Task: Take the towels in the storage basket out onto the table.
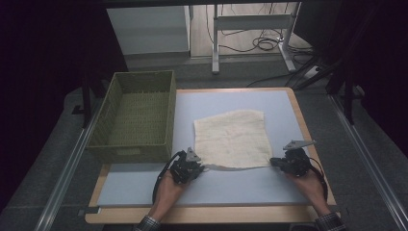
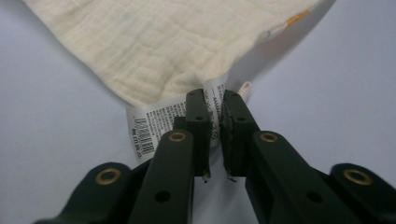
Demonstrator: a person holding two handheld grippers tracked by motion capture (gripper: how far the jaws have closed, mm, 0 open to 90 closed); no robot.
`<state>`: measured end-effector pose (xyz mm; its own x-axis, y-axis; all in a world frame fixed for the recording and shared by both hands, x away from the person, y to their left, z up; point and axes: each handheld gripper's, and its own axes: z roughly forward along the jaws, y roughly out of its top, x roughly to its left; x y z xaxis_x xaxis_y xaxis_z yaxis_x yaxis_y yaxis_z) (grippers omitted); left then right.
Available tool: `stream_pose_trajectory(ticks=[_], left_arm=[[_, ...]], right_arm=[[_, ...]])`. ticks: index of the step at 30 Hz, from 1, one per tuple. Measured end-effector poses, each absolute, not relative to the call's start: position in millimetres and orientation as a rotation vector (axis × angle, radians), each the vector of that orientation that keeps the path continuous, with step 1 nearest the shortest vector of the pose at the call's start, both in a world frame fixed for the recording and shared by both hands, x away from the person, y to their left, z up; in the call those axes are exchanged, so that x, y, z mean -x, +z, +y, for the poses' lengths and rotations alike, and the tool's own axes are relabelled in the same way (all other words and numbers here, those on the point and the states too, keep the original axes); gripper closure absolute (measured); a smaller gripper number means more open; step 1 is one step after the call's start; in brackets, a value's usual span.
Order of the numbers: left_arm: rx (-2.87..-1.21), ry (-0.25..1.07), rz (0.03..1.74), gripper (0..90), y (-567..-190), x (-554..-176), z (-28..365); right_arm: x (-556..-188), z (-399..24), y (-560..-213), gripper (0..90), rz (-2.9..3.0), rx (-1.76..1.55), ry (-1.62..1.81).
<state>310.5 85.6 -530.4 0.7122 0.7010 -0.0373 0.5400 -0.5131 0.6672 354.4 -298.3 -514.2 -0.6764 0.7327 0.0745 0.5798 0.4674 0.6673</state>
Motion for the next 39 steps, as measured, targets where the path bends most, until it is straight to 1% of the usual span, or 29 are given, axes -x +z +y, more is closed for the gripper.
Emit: stream_pose_trajectory(ticks=[4,9,12,13,18,24,25,29,33,35,39], left_arm=[[-2.242,0.282,0.901,84.0,-518,-306,93],[-2.264,0.242,0.842,82.9,-509,-291,98],[-2.268,0.199,0.828,82.1,-512,-280,100],[-2.273,0.186,0.82,82.1,-513,-277,100],[-2.3,0.136,0.791,81.3,-520,-262,95],[-2.297,0.096,0.772,79.5,-519,-253,93],[-2.299,0.1,0.769,77.1,-519,-252,93],[-2.273,0.108,0.768,62.7,-514,-251,95],[-2.255,0.145,0.799,52.9,-510,-257,100],[-2.247,0.168,0.825,50.2,-509,-262,102],[-2.218,0.204,0.878,48.3,-509,-279,102]], right_arm=[[-349,-302,-508,86.1,2.506,-1.116,1.018],[-327,-306,-497,86.0,2.536,-1.083,1.061],[-308,-311,-497,85.7,2.554,-1.086,1.081],[-308,-311,-497,85.7,2.554,-1.086,1.081],[-283,-318,-503,85.6,2.569,-1.112,1.09],[-272,-322,-508,84.6,2.586,-1.128,1.091],[-271,-322,-508,83.4,2.589,-1.127,1.091],[-271,-327,-501,77.2,2.563,-1.116,1.1],[-277,-329,-495,73.1,2.521,-1.113,1.091],[-283,-329,-493,72.8,2.502,-1.107,1.087],[-298,-326,-494,73.3,2.472,-1.106,1.087]])
